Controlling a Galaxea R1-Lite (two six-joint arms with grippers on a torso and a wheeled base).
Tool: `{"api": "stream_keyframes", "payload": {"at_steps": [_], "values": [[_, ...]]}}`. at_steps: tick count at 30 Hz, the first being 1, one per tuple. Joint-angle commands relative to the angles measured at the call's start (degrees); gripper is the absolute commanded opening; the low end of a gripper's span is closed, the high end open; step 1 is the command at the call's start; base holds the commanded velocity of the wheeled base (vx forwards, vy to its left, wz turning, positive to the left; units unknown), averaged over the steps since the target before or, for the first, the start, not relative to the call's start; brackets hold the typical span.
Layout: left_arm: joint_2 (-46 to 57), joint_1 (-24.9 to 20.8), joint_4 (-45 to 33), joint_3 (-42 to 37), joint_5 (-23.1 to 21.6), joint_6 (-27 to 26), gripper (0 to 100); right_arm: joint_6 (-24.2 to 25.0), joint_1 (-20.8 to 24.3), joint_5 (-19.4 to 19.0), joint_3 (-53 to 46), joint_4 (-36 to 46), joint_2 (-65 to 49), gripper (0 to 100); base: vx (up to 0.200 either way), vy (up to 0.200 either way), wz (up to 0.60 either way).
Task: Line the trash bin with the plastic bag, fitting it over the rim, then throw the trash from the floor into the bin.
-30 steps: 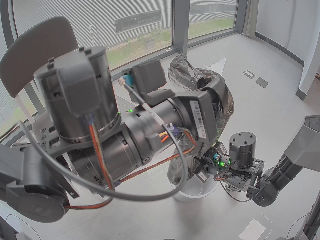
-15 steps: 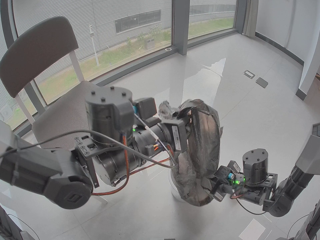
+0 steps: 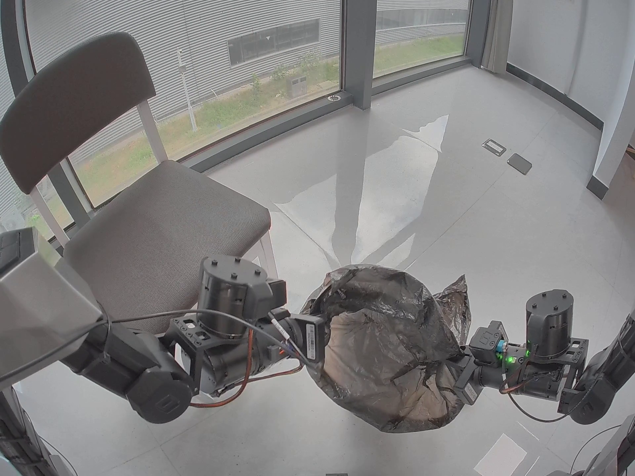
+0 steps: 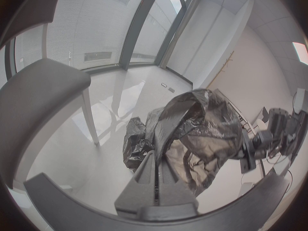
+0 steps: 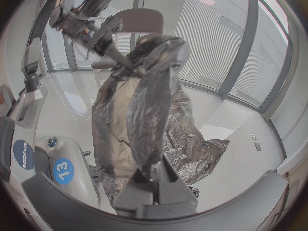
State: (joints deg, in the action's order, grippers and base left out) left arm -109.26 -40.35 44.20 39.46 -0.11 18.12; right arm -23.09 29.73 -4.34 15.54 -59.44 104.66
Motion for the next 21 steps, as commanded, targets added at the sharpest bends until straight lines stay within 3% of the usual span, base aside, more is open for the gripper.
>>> {"api": "stream_keyframes", "payload": {"at_steps": [1, 12, 21], "values": [[2.8, 0.4, 0.0, -5.9, -1.6, -0.4, 0, 1.3, -1.4, -0.4, 2.7, 0.0, 4.4, 0, 0.000, 0.000, 0.00], [3.2, 0.9, 0.1, -8.4, -1.6, -2.6, 0, 1.4, -1.9, -3.0, 7.8, 0.1, 15.8, 0, 0.000, 0.000, 0.00], [-2.7, -1.0, -0.8, 0.6, -1.7, -3.2, 0, 2.3, -4.1, -5.9, 9.2, 0.0, 21.6, 0, 0.000, 0.000, 0.00]]}}
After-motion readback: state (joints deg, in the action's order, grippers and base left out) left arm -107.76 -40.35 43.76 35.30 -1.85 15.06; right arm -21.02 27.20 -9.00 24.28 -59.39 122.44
